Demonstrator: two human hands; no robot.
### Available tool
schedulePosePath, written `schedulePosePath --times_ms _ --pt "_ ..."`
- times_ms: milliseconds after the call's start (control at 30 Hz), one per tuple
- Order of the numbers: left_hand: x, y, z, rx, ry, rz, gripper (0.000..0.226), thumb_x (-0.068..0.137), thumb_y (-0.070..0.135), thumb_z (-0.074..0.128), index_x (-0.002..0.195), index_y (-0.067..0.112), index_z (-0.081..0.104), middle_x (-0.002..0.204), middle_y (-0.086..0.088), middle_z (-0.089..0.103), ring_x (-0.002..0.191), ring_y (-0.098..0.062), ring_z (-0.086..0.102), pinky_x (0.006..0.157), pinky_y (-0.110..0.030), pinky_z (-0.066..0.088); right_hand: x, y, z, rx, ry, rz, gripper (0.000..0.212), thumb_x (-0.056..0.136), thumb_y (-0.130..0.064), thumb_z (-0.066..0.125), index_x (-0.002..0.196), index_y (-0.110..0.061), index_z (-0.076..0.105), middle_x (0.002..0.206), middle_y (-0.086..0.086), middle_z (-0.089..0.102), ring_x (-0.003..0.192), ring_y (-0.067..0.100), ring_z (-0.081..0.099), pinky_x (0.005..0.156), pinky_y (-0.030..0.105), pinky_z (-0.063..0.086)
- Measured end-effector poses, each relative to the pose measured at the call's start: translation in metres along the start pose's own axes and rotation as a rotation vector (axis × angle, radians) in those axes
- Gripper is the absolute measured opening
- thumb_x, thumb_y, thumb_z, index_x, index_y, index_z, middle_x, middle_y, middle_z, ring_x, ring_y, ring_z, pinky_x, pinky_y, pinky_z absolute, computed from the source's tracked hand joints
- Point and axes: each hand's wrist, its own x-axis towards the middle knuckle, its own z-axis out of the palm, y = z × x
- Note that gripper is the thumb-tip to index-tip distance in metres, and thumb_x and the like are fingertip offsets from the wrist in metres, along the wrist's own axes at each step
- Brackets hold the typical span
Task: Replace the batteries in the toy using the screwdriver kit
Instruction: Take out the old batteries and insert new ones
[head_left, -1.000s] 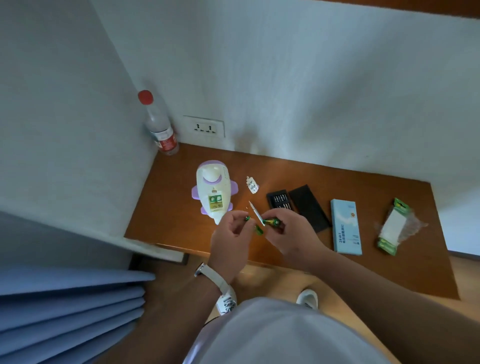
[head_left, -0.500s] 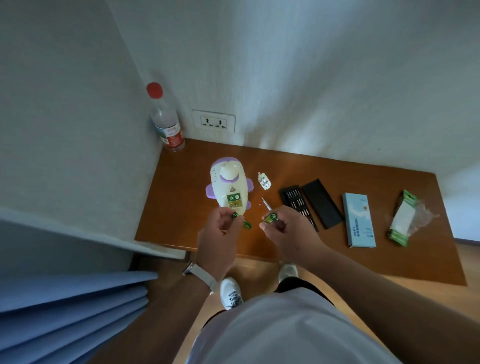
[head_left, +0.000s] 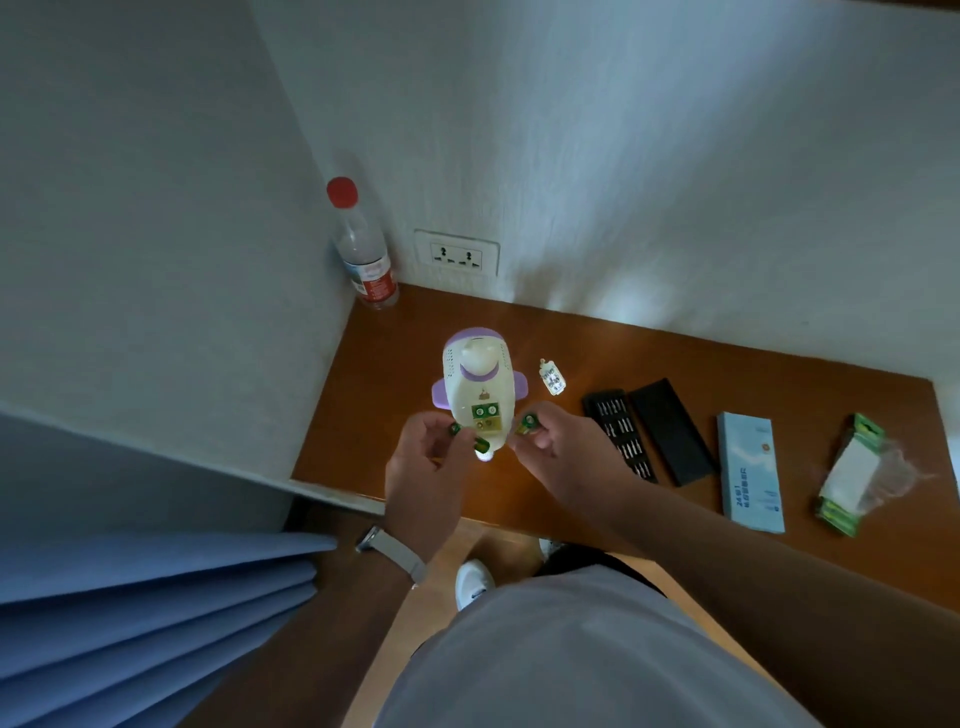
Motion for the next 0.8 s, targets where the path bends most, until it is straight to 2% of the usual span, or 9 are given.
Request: schedulePosePath --times_ms 67,133,267,367,533,600,700,800 --pt "0.004 0.001 -0.001 0.007 0.017 -0.021 0.02 0.093 0.03 0.068 0.089 0.042 0.052 0.087 0.033 0.063 0.081 0.006 0.062 0.059 -0.005 0.047 0.006 -0.001 0.0 0.007 -0.005 -0.071 0.021 0.094 -0.035 0.063 0.111 -0.023 0.059 0.111 -0.007 0.072 0.097 0.001 0.065 0.073 0.017 0.055" --pt "0.007 0.002 -0.001 0.014 0.017 -0.028 0.021 0.093 0.031 0.068 0.09 0.045 0.052 0.087 0.034 0.062 0.082 0.007 0.062 0.06 -0.005 0.048 0.01 0.0 0.001 -0.033 0.011 -0.128 0.021 0.093 -0.037 0.065 0.107 -0.021 0.061 0.104 -0.006 0.072 0.093 0.003 0.066 0.074 0.02 0.056" --pt "0.009 0.008 0.002 0.039 -0.003 0.009 0.027 0.091 0.029 0.071 0.088 0.049 0.053 0.088 0.042 0.061 0.084 0.014 0.062 0.057 -0.002 0.046 0.021 0.002 0.003 -0.089 0.053 -0.207 0.015 0.091 -0.034 0.068 0.097 -0.022 0.062 0.082 -0.017 0.056 0.08 -0.003 0.057 0.06 0.011 0.044" --pt "0.012 0.007 0.004 0.051 0.014 0.029 0.026 0.088 0.031 0.073 0.088 0.046 0.053 0.088 0.042 0.061 0.084 0.014 0.062 0.055 -0.001 0.044 0.028 0.005 0.004 -0.089 0.044 -0.208 0.016 0.091 -0.033 0.068 0.098 -0.02 0.063 0.084 -0.011 0.058 0.077 0.004 0.057 0.061 0.016 0.048" --pt "0.015 0.006 0.008 0.031 0.044 0.013 0.027 0.088 0.03 0.074 0.086 0.042 0.05 0.083 0.035 0.061 0.077 0.009 0.062 0.054 -0.003 0.045 0.031 0.007 0.006 -0.073 0.017 -0.2 0.02 0.092 -0.033 0.067 0.106 -0.02 0.064 0.087 -0.015 0.057 0.079 -0.004 0.056 0.063 0.008 0.043" --pt "0.017 0.008 0.009 0.001 0.055 -0.007 0.024 0.091 0.029 0.071 0.086 0.038 0.049 0.079 0.03 0.061 0.071 0.007 0.06 0.053 -0.005 0.045 0.031 0.008 0.006 -0.062 0.016 -0.198 0.023 0.092 -0.033 0.067 0.109 -0.018 0.064 0.09 -0.015 0.058 0.08 -0.006 0.056 0.065 0.006 0.043" --pt "0.021 0.01 0.008 -0.127 0.061 -0.056 0.018 0.094 0.027 0.066 0.089 0.031 0.05 0.075 0.012 0.062 0.063 0.002 0.06 0.051 -0.008 0.046 0.031 0.006 0.006 -0.053 0.017 -0.202 0.026 0.092 -0.031 0.067 0.113 -0.015 0.064 0.094 -0.014 0.059 0.08 -0.009 0.055 0.065 0.004 0.043" --pt "0.019 0.011 0.009 -0.178 -0.015 -0.074 0.016 0.094 0.022 0.067 0.09 0.026 0.052 0.083 -0.004 0.067 0.071 -0.013 0.067 0.056 -0.016 0.053 0.029 0.005 0.007 -0.018 0.024 -0.197 0.026 0.093 -0.031 0.066 0.113 -0.015 0.064 0.094 -0.012 0.064 0.082 -0.005 0.059 0.066 0.006 0.043"
